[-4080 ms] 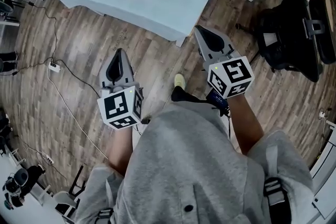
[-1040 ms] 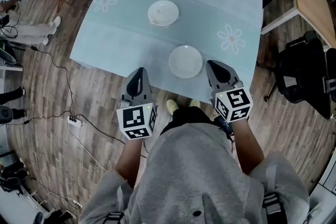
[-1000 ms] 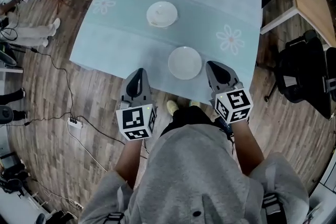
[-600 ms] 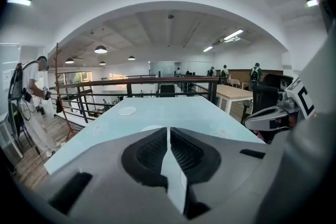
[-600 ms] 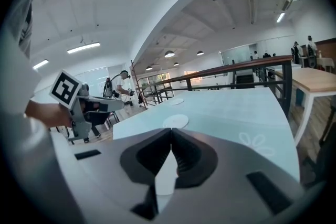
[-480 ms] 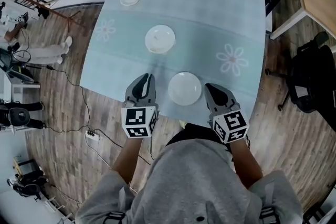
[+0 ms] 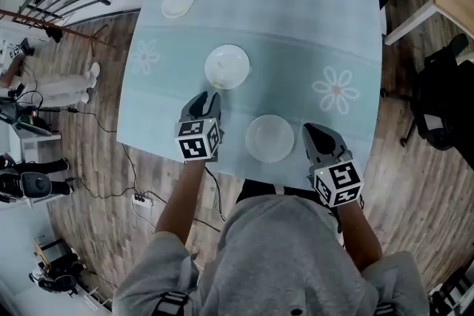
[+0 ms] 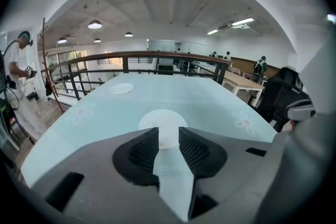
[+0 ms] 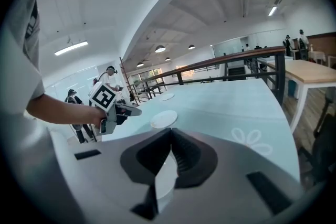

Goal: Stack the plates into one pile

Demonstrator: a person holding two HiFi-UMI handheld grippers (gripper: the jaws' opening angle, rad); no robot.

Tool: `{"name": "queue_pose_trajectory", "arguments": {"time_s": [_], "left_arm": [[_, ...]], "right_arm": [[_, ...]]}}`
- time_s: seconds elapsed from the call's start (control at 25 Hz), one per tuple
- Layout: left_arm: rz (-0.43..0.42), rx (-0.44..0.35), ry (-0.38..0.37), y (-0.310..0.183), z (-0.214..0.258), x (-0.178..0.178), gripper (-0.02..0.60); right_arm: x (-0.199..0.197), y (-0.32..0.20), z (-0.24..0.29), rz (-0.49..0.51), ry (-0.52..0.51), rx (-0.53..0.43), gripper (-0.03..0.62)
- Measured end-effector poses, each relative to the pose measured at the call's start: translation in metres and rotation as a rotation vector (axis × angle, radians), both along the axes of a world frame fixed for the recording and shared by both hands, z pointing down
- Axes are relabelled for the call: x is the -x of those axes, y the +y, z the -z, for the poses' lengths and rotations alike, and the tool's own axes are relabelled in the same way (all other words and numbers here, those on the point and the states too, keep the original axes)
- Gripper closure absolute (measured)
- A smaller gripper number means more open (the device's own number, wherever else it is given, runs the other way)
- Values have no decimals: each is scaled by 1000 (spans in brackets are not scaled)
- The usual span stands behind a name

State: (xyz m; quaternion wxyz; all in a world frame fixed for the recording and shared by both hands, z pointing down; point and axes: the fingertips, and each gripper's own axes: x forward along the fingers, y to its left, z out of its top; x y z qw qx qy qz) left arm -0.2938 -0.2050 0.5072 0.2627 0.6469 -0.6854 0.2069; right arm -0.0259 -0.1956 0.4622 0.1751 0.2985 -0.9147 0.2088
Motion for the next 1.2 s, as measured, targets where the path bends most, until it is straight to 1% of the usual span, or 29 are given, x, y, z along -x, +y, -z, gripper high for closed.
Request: {"name": "queue_pose_trajectory", "arguments": {"time_s": [0.16,0.28,0.36,0.44,0.56,0.6,0.68,0.8,0.92,1.08,1.2], "left_arm": [[27,75,90,-8,-44,22,451],[55,117,169,-18,-67,29,451],[96,144,198,-22,-80,38,451],[146,160,207,-24,-89,46,451],[226,190,251,-23,-101,48,451],[249,190,276,-24,-103,47,451],[292,176,318,-29,-104,46,477],[337,159,363,-30,-105,47,480],[392,142,454,-28,-108,50,481],[404,104,528,-33,-109,51,505],[397,107,598,-34,-109,52,511]], "right_arm": [[-7,-5,-7,-125,17,34,569],[-3,-5,-15,-186,47,51,569],[6,-5,-15,-207,56,49,569],[15,-5,-14,-225,53,50,569],[23,-3,-18,-249,61,59,569],[26,-3,-18,-254,66,60,569],[33,-4,-17,-266,74,54,569],[42,0,-15,-286,78,54,569],[51,5,-17,-292,85,60,569],[60,10,-15,-297,93,53,569],[62,13,-12,-304,96,45,569]]}}
